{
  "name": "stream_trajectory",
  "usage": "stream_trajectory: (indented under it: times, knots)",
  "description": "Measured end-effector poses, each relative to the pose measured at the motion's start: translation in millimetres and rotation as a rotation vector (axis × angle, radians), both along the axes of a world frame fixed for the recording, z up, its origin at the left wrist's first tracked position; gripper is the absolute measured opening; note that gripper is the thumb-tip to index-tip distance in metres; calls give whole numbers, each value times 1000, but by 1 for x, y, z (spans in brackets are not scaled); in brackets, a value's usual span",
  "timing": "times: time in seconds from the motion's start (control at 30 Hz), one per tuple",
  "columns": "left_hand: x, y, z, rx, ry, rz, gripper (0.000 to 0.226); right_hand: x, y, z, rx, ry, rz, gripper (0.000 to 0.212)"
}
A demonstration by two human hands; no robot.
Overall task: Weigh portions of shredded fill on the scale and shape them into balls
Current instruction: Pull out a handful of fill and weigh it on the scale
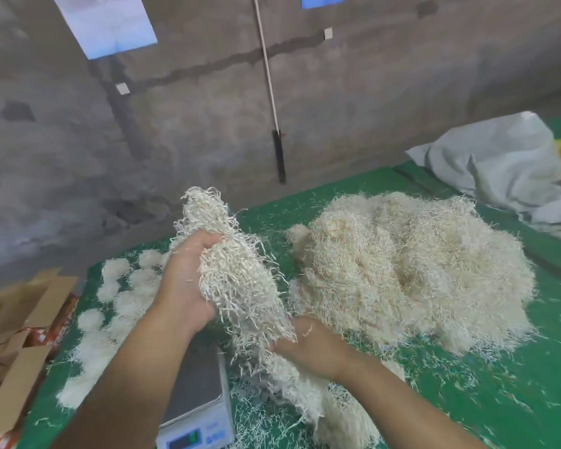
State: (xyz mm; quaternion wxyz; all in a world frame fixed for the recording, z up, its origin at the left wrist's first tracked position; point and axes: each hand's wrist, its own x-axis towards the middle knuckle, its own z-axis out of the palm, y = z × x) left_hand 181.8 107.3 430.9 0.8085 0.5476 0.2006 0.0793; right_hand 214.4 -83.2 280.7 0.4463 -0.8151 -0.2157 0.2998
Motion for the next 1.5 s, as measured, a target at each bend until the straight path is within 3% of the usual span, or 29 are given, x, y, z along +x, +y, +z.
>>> stream_trajectory:
  times: [0.07, 0.13, 0.2, 0.23, 0.4, 0.57, 0.6, 0.67, 0.73, 0.8, 0.87, 0.93, 1.03, 1.1, 1.2, 1.23, 1.27, 1.33, 1.43, 1.5]
  knots:
    - [1, 11, 5, -15, -64, 51, 4, 2, -9, -12, -60, -149, 14, 55]
    - [2, 20, 9, -3, -122, 69, 11, 10, -19, -24, -193, -306, 55, 43]
    - [5, 27, 16, 19, -162, 68, 11, 21, -26, -38, -269, -372, 52, 14]
    - [6, 28, 20, 33, -171, 62, 7, 27, -29, -45, -298, -400, 28, 10]
    - [12, 22, 48, 79, -205, 130, 5, 60, -54, -92, -522, -421, -63, 19]
    - [18, 21, 78, 122, -258, 134, 12, 85, -95, -134, -636, -105, -186, 29]
    - [19, 18, 81, 149, -249, 110, 13, 88, -98, -136, -629, -69, -229, 42]
    - [19, 10, 82, 177, -228, 72, 11, 89, -93, -125, -541, 6, -295, 96]
    - [19, 0, 79, 163, -228, 41, 15, 85, -76, -99, -290, 54, -347, 119]
    - [19, -12, 75, 97, -272, 22, 29, 75, -56, -69, 126, 242, -424, 110]
    - [20, -20, 72, 19, -302, 23, 36, 55, -34, -41, 501, 653, -444, 99]
    - [18, -26, 68, 9, -275, 20, 30, 34, -15, -15, 808, 1089, -411, 89]
    - [10, -33, 49, 123, -84, 70, 12, 9, 1, 24, 1108, 1390, -442, 67]
    - [5, -38, 25, 224, 47, 111, 28, 2, 5, 47, 1188, 1397, -450, 55]
    - [-10, -57, -11, 560, 275, 287, 80, -12, 17, 73, 1136, 1186, -293, 19]
    - [-14, -64, -22, 677, 302, 330, 88, -13, 23, 78, 1092, 1102, -292, 42]
    - [-18, -68, -36, 786, 290, 319, 87, -13, 28, 83, 1077, 1084, -261, 57]
    - [-22, -73, -61, 1067, 388, 217, 64, -14, 39, 86, 1028, 1107, -216, 69]
    - [-33, -71, -83, 1310, 585, -19, 13, -7, 51, 58, 931, 1047, -282, 52]
    - [-46, -69, -86, 1284, 503, -191, 12, -8, 51, 40, 888, 998, -399, 42]
